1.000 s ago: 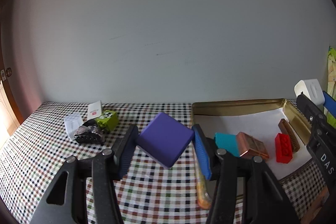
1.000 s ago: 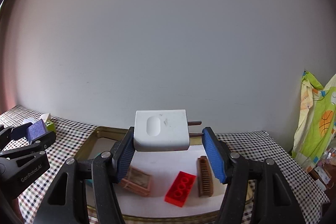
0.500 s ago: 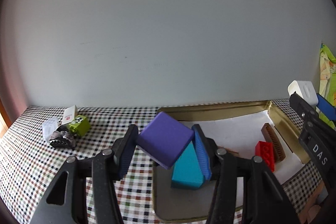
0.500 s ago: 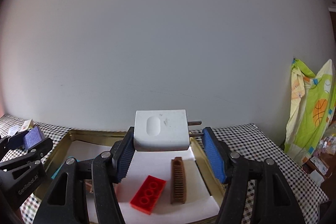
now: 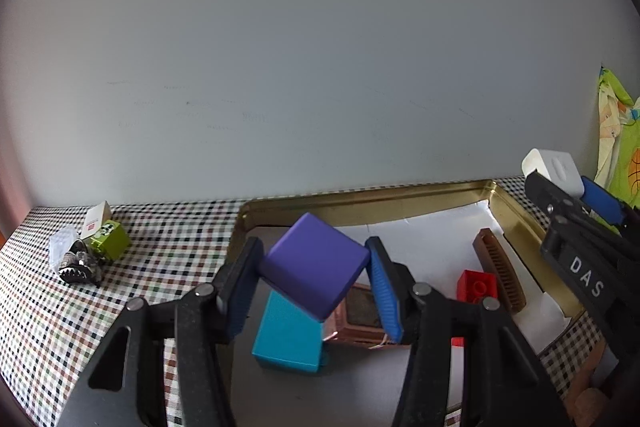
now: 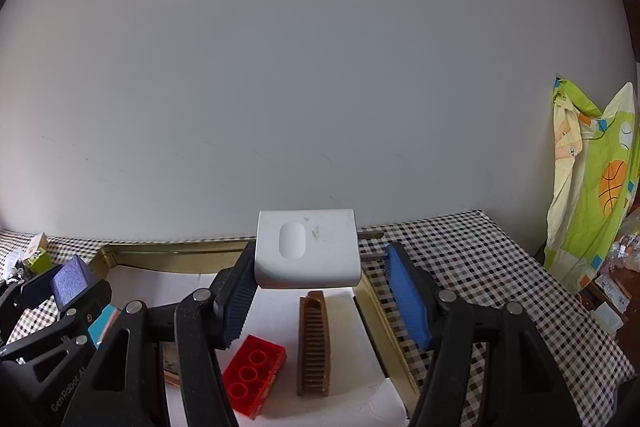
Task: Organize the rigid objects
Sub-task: 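Lower both held items into the tin and open both tools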
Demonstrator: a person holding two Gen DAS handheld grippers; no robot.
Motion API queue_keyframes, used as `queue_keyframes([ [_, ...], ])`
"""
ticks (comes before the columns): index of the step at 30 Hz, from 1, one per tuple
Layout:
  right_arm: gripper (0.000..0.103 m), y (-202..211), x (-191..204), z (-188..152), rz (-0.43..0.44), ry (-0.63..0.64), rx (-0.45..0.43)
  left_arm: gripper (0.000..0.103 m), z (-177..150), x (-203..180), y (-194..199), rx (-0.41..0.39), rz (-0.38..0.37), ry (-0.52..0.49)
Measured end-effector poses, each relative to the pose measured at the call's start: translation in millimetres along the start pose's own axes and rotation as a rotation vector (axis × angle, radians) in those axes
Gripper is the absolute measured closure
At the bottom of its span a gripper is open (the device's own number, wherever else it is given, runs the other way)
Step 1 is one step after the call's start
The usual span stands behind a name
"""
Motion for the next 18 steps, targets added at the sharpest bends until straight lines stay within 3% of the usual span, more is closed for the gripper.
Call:
queue_keyframes([
  [18, 0.038, -25, 4, -13, 0.003, 0.028, 0.134, 0.051, -9, -27, -19, 0.043, -0.031, -0.040],
])
Point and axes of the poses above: each gripper's, at about its wrist camera, not at the fingertips, and y roughly against the way its jaws point, x to its left, z to its top, the point moved 2 cm from there along -y, roughly the way its jaws point, and after that the axes turned 5 degrees about -z, right-handed, at the moved point
